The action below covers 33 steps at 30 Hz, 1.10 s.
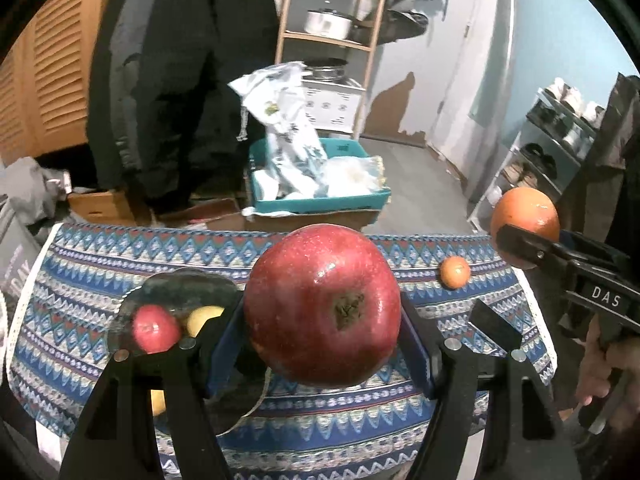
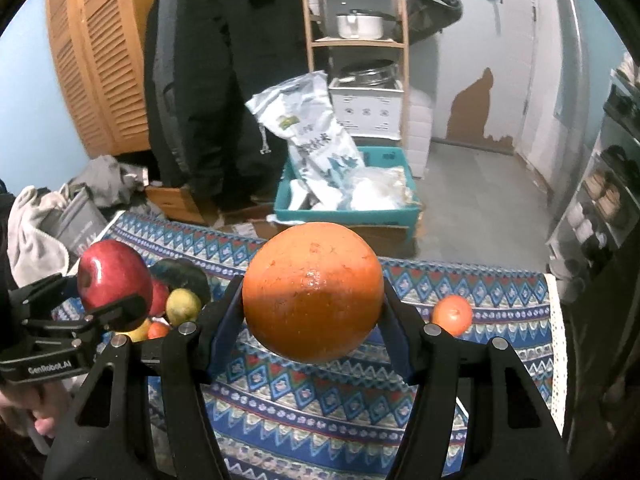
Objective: Organize fruits
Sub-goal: 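Lift and carry the apple with the left tool while the right tool carries the orange to the bowl, then lower the apple into the bowl while the right tool lowers the orange there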
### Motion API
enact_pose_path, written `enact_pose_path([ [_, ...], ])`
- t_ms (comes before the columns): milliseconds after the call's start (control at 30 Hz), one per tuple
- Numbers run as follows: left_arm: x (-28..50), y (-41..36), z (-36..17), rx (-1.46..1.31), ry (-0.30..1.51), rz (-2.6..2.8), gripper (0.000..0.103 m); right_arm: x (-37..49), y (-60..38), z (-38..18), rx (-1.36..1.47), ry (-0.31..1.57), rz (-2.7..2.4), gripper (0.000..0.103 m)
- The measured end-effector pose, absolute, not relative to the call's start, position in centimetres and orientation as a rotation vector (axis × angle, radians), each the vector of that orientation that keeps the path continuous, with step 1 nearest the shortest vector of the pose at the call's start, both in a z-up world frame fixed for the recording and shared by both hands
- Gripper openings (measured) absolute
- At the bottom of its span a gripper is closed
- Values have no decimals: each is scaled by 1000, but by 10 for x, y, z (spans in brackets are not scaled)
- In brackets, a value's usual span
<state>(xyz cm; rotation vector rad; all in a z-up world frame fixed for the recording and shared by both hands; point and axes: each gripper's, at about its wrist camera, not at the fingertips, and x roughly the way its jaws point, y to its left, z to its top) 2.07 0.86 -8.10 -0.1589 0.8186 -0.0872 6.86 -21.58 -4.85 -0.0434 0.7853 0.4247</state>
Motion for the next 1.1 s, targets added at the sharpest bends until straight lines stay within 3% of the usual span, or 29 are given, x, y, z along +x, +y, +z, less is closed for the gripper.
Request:
enact_pose_path([
  [1100, -5, 134, -140, -276, 926, 101, 72, 83, -41, -107, -143, 987, 695, 63],
])
